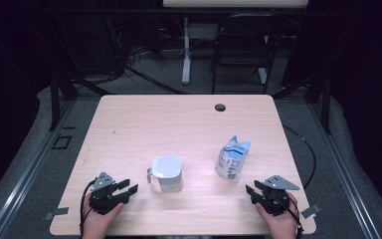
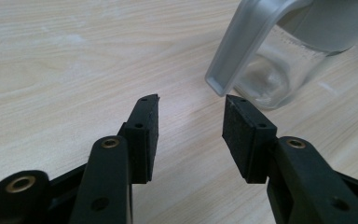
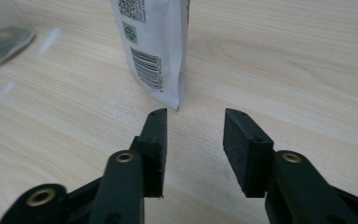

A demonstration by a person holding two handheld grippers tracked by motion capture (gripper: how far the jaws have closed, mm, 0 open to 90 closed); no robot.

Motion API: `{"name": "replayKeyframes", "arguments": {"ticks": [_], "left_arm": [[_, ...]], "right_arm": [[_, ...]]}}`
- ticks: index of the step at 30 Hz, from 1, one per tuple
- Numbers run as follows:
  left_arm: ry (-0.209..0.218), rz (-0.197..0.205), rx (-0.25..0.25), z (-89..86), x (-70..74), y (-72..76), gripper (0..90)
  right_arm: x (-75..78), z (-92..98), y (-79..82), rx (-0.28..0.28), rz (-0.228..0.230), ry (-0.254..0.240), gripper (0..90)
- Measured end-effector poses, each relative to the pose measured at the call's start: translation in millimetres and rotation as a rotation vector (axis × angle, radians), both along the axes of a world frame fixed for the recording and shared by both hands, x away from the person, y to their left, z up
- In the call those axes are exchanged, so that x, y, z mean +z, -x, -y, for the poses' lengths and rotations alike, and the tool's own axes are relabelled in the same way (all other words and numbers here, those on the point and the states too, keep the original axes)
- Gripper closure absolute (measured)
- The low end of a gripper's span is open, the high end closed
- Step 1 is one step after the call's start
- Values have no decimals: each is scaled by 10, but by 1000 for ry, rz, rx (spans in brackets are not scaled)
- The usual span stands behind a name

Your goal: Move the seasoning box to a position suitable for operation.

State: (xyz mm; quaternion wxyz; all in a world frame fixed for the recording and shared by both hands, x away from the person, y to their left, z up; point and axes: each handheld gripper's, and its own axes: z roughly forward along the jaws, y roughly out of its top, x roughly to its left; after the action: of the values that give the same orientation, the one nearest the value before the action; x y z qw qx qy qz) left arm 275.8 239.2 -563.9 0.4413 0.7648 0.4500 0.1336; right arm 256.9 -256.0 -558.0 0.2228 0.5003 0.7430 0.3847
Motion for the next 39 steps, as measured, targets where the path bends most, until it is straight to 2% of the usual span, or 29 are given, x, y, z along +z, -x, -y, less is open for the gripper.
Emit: {"name": "replayKeyframes", "arguments": {"ticks": [2,5,8,10,15,18,22,26,28,29,36,38,39], "left_arm": [[-5,2,-2,16,21,2,567],[-9,6,-5,55,41,-7,550],[1,4,-9,102,52,-12,544],[-4,5,-15,128,72,-11,545],[-6,20,-17,210,142,-13,525],[-29,30,-30,258,155,-8,510],[-39,21,-33,310,176,-44,507],[-35,24,-13,370,192,-125,500],[-22,16,-23,405,185,-169,499],[-29,14,-37,451,166,-208,499],[-66,32,-43,534,130,-294,516],[-84,36,-47,564,130,-313,543],[-107,53,-52,592,137,-327,555]], "right_arm": [[15,6,5,-12,-19,8,727],[36,16,13,-16,-23,-5,764],[59,22,22,-20,-8,-9,737],[59,20,22,-11,9,-30,717],[69,16,46,-25,51,-30,665],[46,10,65,-7,57,-34,639],[47,-9,85,10,71,-30,589],[46,-13,84,6,71,-38,590],[42,-10,85,8,66,-35,597],[38,-7,86,9,65,-31,602],[20,52,77,7,55,-58,602],[21,60,78,5,56,-66,603],[21,61,78,7,59,-71,604]]}}
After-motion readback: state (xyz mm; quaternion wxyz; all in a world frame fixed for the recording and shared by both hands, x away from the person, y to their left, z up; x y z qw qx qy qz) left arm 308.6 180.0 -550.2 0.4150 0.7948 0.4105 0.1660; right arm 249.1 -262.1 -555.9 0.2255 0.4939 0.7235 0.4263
